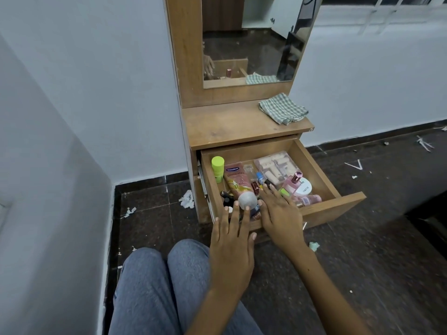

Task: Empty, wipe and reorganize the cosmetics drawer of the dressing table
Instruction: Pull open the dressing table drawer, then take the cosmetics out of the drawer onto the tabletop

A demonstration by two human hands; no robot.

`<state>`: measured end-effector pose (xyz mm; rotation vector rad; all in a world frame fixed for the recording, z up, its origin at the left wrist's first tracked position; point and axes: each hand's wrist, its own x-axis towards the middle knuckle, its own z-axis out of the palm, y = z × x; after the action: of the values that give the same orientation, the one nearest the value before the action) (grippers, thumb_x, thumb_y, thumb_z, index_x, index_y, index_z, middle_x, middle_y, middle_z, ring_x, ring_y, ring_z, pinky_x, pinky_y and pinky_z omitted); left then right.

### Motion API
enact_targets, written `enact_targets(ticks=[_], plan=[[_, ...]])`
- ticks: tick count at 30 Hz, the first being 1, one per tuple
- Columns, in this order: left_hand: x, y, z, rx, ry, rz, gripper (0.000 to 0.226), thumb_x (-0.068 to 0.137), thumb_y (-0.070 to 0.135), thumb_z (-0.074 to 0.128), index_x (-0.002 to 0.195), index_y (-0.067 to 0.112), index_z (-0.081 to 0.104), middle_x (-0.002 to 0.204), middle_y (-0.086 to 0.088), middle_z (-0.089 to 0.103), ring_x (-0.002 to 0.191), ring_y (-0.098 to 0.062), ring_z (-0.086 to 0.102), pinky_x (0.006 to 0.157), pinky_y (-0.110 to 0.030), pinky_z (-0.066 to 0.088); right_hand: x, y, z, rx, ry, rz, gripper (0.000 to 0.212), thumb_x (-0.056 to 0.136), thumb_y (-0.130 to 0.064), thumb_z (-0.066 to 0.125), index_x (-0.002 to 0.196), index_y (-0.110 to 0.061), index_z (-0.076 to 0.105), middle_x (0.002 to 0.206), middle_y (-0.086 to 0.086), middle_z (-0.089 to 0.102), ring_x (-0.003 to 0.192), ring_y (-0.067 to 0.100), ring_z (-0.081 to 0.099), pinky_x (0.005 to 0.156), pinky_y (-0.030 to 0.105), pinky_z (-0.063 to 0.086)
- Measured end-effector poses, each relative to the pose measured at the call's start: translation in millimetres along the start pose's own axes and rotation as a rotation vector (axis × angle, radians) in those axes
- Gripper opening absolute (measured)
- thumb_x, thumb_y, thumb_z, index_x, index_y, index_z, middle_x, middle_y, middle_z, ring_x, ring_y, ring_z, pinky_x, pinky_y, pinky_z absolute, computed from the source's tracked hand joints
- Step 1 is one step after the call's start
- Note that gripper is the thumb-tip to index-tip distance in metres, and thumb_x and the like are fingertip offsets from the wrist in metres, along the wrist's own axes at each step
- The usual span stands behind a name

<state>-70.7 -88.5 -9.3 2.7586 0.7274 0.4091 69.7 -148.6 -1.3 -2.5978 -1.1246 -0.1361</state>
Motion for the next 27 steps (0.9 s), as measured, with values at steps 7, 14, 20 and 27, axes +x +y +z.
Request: enact_targets(ticks=[7, 14, 20, 27], plan=[[-4.5, 1.7, 1.1, 0.006, 0.005, 0.014, 0.051, 0.099, 0.035, 0.026, 0.146, 0.018, 0.034, 0.152, -0.005, 0.033, 0.142, -0.026, 0.025, 0.113, -0.041, 0.017, -5.6, 0.6, -2.0, 0.001, -0.001, 0.01, 0.059, 0.094, -0.037, 0.019, 0.129, -0.011, 0.058, 0.134, 0.006, 0.057, 0.131, 0.017, 0.047, 0.11, 0.039, 0.036], [-4.9, 1.8, 2.1, 0.015, 0.023, 0.018, 0.051, 0.099, 0.035, 0.024, 0.146, 0.018, 0.034, 0.153, -0.006, 0.031, 0.143, -0.025, 0.02, 0.115, -0.04, 0.014, -6.4, -0.2, -2.4, 0.016, 0.006, 0.022, 0.058, 0.093, -0.037, 0.02, 0.125, -0.012, 0.061, 0.13, 0.006, 0.061, 0.129, 0.017, 0.05, 0.108, 0.038, 0.037], [-5.2, 0.7, 2.8, 0.014, 0.009, 0.007, 0.052, 0.1, 0.037, 0.022, 0.148, 0.02, 0.03, 0.154, -0.004, 0.028, 0.144, -0.023, 0.018, 0.117, -0.04, 0.019, -5.4, -2.7, -1.9, 0.04, 0.032, 0.037, 0.055, 0.093, -0.036, 0.022, 0.12, -0.014, 0.065, 0.125, 0.004, 0.064, 0.124, 0.017, 0.054, 0.107, 0.038, 0.038], [-4.4, 3.6, -1.8, 0.036, -0.032, -0.002, 0.053, 0.099, 0.039, 0.021, 0.146, 0.018, 0.034, 0.152, -0.006, 0.033, 0.142, -0.025, 0.026, 0.114, -0.039, 0.02, -6.7, -5.2, -5.9, 0.082, 0.11, 0.033, 0.046, 0.09, -0.033, 0.032, 0.108, -0.015, 0.07, 0.112, 0.002, 0.071, 0.109, 0.017, 0.064, 0.098, 0.039, 0.044]])
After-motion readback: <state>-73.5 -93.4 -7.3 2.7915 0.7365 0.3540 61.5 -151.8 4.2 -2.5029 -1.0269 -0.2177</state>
